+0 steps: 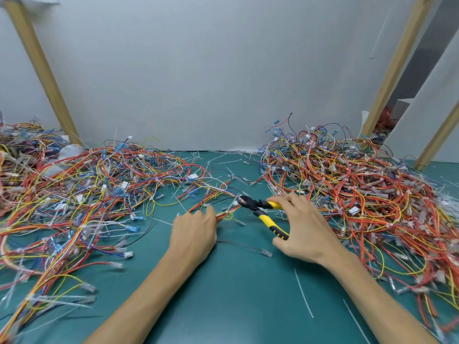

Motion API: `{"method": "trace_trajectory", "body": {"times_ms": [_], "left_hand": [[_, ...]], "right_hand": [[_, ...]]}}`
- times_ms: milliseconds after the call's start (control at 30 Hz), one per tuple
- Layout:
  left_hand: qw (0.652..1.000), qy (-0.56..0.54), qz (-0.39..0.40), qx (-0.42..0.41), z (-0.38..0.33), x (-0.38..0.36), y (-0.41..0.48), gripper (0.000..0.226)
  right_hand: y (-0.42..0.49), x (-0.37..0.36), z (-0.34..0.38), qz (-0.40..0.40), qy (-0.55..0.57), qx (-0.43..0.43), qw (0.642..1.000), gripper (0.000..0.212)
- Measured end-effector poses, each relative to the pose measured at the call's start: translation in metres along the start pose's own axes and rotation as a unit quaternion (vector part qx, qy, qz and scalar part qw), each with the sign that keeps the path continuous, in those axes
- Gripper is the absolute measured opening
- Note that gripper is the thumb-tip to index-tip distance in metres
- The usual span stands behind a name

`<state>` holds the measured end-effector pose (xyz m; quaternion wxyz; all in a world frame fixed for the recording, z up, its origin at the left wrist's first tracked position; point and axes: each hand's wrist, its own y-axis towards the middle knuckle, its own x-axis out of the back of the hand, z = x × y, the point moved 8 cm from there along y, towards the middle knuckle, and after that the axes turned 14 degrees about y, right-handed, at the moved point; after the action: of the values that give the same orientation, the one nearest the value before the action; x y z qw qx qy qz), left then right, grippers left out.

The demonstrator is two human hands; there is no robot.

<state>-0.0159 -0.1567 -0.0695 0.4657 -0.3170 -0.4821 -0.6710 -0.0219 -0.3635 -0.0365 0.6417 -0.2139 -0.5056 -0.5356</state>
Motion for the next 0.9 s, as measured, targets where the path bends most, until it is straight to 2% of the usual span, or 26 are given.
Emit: {"method": "trace_trajectory", "body": {"times_ms": [133, 333, 533, 900], "left_hand": [[1.000, -0.011, 0.016, 0.010, 0.002, -0.002, 0.001, 0.025], [0.999, -0.022, 0.025, 0.020, 0.003, -0.002, 0.001, 0.018], [1.000, -0.005, 0.019, 0.018, 0.002, -0.004, 0.001, 0.025], [0.999, 0.020, 0.037, 0.003, -0.004, -0.007, 0.001, 0.040]], "right_hand": [[0.001, 0.004, 0.003, 0.036, -0.017, 0.032, 0.999, 0.081], [-0.004, 0.000, 0.014, 0.096, 0.031, 0.045, 0.994, 0.079], [-0.004, -0.007, 0.021, 0.022, -0.020, 0.021, 0.999, 0.078], [-0.008, -0.019, 0.033, 0.012, 0.001, 0.015, 1.000, 0.078]]}}
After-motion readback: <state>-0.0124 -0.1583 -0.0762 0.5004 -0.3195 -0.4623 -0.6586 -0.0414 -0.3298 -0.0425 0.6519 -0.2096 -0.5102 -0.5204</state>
